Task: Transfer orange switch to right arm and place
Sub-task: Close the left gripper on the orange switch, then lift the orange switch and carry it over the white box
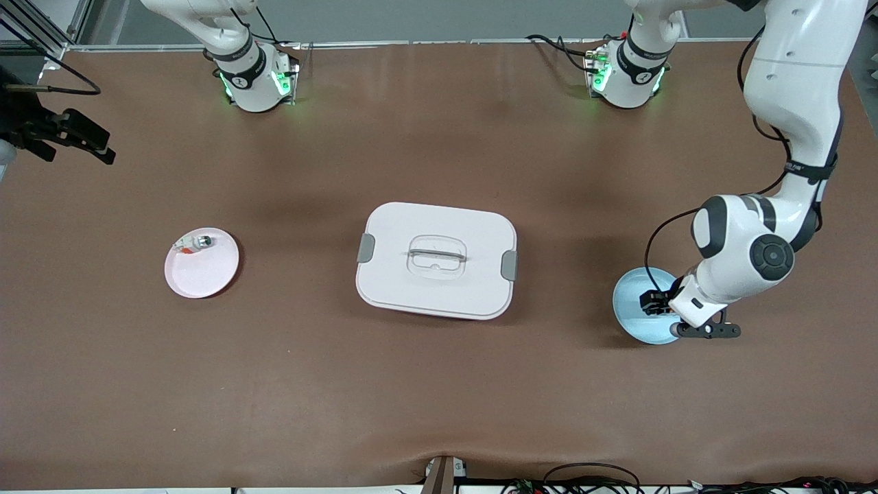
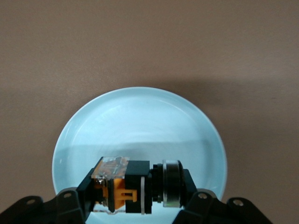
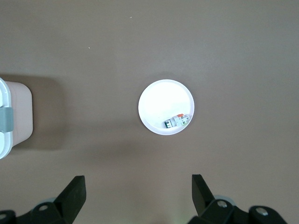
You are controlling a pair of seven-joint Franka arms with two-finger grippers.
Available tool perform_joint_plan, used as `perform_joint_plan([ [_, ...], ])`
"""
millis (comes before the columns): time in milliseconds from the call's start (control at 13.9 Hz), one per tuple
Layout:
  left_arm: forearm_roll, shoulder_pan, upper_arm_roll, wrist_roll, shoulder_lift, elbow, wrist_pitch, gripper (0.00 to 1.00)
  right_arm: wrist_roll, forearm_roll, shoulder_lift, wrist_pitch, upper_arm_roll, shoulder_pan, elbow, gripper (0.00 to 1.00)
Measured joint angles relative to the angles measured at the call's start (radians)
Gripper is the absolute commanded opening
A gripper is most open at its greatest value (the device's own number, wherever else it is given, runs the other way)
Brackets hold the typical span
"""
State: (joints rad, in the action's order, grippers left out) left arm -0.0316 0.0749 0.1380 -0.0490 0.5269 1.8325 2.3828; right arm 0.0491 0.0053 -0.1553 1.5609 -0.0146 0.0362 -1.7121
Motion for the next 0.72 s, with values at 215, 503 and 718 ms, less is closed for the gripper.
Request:
perform_joint_plan([
  [215,0.0,0.002,0.035,-0.053,-0.095,-0.008,-0.117,0.0,0.0,0.0,0.0,0.0,0.0,0.0,0.0,1.0],
  [503,0.002,0.001,0.131,-0.245,-0.163,-0.099,-0.335,0.0,0.0,0.0,0.0,0.0,0.001,0.0,0.0,1.0],
  [718,0.03,-0.001,0.228,-0.443,-0.168,-0.193,-0.451,0.0,0.0,0.0,0.0,0.0,0.001,0.001,-0.001,1.0],
])
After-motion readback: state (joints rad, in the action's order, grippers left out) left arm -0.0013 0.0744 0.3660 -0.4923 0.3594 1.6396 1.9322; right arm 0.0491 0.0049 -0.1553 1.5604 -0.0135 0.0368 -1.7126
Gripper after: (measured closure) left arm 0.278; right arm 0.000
